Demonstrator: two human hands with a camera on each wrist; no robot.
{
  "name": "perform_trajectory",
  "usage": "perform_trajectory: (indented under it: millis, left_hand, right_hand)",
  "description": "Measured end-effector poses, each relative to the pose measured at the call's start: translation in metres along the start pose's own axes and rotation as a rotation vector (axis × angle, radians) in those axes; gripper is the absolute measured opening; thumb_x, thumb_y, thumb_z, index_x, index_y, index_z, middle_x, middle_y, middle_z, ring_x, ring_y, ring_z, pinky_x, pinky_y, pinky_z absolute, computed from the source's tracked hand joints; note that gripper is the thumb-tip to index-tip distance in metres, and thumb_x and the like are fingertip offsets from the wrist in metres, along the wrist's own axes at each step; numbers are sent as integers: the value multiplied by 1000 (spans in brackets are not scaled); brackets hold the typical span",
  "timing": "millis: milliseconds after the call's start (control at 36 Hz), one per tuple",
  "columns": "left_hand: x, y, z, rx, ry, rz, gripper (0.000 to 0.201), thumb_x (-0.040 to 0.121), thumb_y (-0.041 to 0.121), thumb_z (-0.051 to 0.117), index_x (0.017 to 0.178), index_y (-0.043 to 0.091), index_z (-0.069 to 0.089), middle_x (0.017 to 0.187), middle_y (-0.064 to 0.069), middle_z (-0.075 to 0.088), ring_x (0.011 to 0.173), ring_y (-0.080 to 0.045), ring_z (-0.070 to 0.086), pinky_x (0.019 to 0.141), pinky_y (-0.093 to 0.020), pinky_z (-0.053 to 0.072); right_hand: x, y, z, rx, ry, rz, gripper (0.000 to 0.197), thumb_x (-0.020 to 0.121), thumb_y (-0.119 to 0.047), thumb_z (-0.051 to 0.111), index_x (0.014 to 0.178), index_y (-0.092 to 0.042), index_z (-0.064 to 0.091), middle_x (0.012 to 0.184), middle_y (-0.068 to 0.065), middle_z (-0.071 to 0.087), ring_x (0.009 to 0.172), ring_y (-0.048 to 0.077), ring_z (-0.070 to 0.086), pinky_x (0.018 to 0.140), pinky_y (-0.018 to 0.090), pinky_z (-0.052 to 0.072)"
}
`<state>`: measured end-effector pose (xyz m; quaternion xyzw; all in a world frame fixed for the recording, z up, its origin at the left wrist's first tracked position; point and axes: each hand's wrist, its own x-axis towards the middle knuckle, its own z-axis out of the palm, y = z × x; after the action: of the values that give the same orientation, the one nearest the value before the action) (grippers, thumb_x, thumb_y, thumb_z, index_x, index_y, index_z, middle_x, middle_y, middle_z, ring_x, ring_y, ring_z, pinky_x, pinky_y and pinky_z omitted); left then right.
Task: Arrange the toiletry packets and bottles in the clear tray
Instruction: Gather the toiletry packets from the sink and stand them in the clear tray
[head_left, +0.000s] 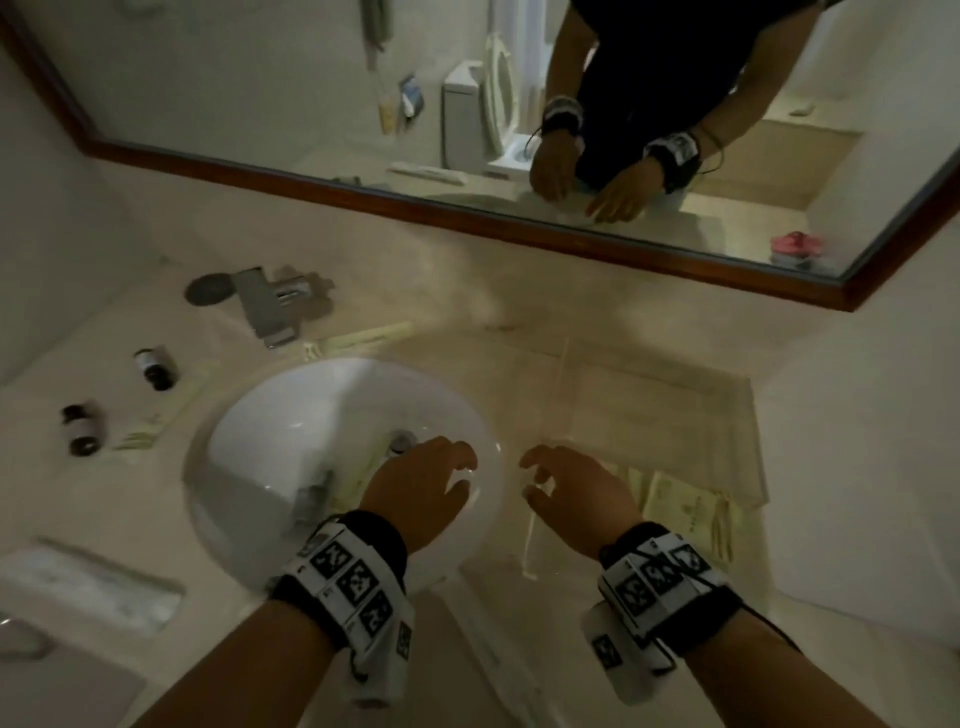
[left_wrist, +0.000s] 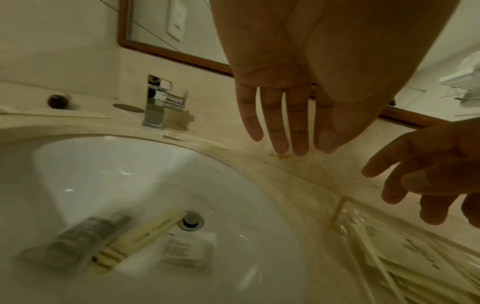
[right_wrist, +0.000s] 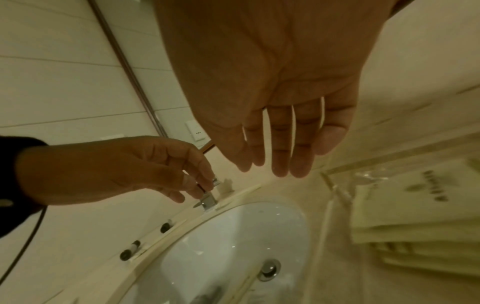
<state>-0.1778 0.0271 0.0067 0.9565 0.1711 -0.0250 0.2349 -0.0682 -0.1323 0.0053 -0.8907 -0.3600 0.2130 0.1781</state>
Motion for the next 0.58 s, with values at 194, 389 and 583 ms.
perform_trajectory:
  millis: [194,389,583]
  left_hand:
    - [-24,-46,-18,-53,8,-117,24,93,28,50,116,23,56,121,5,58,109,-16,57,91,-24,43]
    - [-40,-103,-35,-56,14,-158,23,94,30,47,116,26,54,118,7,57,108,-14,55,85,-20,38]
    - [-58,-170,-63,-162,-52,-216,25,94,24,48,115,20,58,112,0,60,104,-18,58,88,-29,46]
  right_hand:
    - [12,-44,17,-28,-59,-52,29,92,-36,48,121,-34,49,111,-8,58,100,12,56,82,26,45]
    - [35,-96,37,-79,-121,-60,29,92,-36,47,121,-33,49,112,-6,59,100,15,57,83,27,47]
    - [59,-164,68,-114,-186,-27,30,94,-36,45,124,-31,49,117,-5,58,103,18,56,84,30,46]
